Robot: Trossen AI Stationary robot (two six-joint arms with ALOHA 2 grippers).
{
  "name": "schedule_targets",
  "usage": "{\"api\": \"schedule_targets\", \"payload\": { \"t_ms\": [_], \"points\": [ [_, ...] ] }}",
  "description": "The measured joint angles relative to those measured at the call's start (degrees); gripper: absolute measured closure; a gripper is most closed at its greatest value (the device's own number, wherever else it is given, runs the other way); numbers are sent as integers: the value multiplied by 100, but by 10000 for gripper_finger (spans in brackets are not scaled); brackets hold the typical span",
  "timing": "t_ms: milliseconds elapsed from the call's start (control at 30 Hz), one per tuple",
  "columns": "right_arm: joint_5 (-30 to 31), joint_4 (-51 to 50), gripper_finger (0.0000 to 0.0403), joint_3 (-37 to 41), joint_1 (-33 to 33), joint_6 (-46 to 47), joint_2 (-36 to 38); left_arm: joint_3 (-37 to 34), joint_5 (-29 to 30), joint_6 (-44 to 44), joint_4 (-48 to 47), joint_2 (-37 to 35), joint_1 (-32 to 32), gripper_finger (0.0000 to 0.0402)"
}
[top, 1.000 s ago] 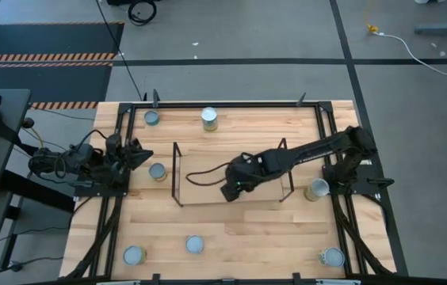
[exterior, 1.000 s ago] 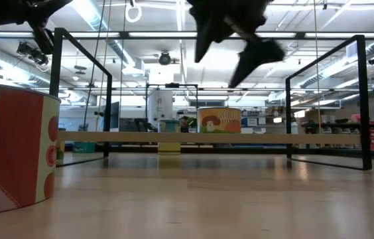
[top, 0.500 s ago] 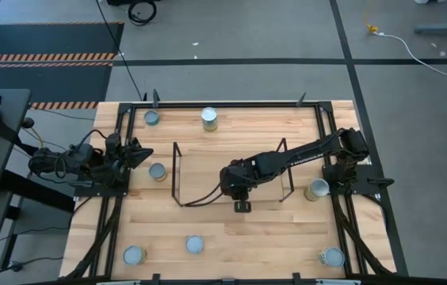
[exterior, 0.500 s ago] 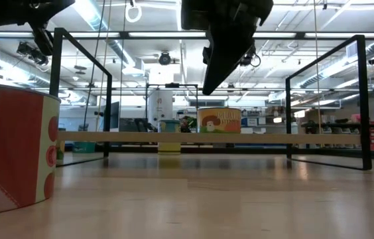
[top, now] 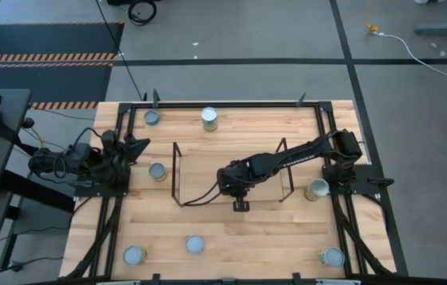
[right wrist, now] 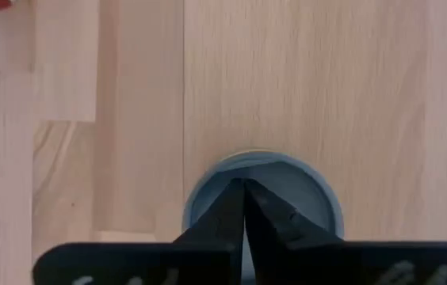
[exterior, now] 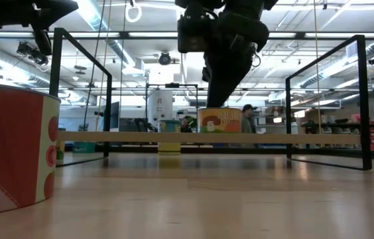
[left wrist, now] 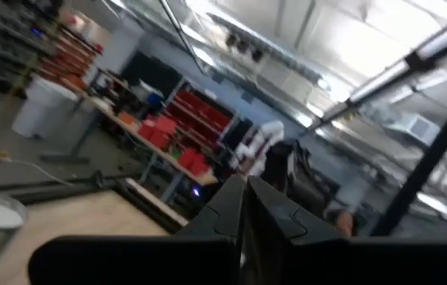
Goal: Pick and place cans onto a shelf
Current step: Put the canned mushroom on the shelf, then put the canned tuna on the shelf
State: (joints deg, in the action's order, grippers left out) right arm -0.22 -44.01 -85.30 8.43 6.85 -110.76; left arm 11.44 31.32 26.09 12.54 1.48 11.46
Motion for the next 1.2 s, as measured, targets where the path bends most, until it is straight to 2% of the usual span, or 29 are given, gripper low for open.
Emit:
{"api": "schedule_targets", "payload": {
  "t_ms": [200, 367, 467, 567, 667, 867, 967, 1133, 1200],
  "points": [
    [604, 19, 394, 0, -154, -62, 8, 0, 116, -428, 140, 44, 0, 377],
    [670, 78, 398, 0, -545, -253, -17, 38, -4, -696, 77, 308, 0, 377],
    [666, 72, 393, -4, -774, -299, -20, 309, -132, -731, 43, 605, 2, 377],
    [668, 78, 391, -4, -1006, -542, -20, 884, -198, -1109, -551, 929, 2, 377],
    [668, 80, 393, -4, -1238, -695, -22, 1637, -197, -1476, -1576, 1285, -2, 377],
    [659, 194, 393, -4, -1522, -900, -22, 2902, 88, -1679, -3536, 1889, -4, 377],
    [622, 299, 392, -2, -1569, -901, -27, 3229, 281, -1674, -4019, 2077, -4, 377],
    [619, 273, 391, 2, -1501, -797, 27, 3471, 284, -1985, -4297, 2244, -2, 373],
    [618, 97, 391, -88, -1420, -660, 141, 3612, 609, -1835, -4458, 2315, -4, 362]
  ]
}}
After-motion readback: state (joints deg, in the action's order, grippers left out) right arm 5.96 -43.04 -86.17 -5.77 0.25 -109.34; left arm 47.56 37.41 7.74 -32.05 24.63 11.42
